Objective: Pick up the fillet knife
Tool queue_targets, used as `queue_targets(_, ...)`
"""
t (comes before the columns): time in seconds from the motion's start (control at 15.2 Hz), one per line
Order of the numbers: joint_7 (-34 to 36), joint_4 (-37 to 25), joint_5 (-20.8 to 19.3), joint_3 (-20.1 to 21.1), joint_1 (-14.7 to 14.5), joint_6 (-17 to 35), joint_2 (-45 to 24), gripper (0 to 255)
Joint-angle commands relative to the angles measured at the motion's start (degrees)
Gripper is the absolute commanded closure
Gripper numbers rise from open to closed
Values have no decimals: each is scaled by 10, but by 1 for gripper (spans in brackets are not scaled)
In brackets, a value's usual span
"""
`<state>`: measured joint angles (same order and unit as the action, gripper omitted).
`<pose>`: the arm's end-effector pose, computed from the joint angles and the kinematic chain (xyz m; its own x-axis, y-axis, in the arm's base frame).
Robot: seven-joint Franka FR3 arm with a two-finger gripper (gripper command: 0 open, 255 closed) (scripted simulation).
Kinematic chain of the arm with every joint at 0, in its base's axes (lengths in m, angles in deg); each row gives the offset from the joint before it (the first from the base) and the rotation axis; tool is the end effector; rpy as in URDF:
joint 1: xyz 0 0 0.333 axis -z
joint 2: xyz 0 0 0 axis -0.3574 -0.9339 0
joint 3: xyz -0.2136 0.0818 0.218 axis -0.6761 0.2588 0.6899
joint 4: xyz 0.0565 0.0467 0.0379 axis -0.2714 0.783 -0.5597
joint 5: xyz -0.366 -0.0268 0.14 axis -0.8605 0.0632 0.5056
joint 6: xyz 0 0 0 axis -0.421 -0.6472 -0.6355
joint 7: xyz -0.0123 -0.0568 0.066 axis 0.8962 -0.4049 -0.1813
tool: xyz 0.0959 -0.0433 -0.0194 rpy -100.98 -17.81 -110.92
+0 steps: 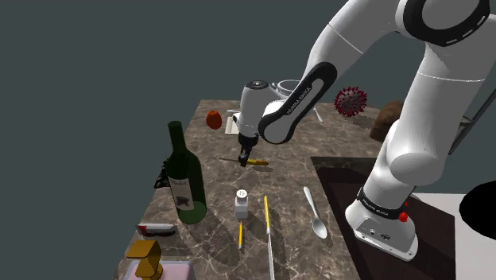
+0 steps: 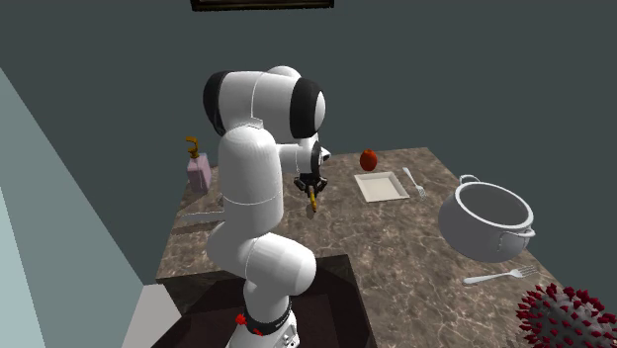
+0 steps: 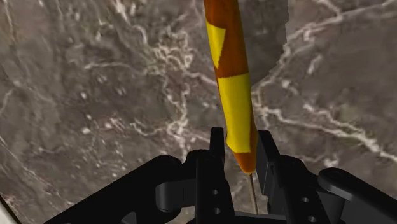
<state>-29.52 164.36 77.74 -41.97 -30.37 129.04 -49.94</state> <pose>0.4444 0.1528 0.2608 0.8975 0.4235 0.1232 0.4169 -0.9057 0.0768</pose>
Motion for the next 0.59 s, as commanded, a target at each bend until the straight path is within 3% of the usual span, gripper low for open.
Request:
queue_targets(0.0,0,0,0,0,0,0,-1,255)
queue_targets(0.53,-20,-3,25,4,-1,-41,38,255)
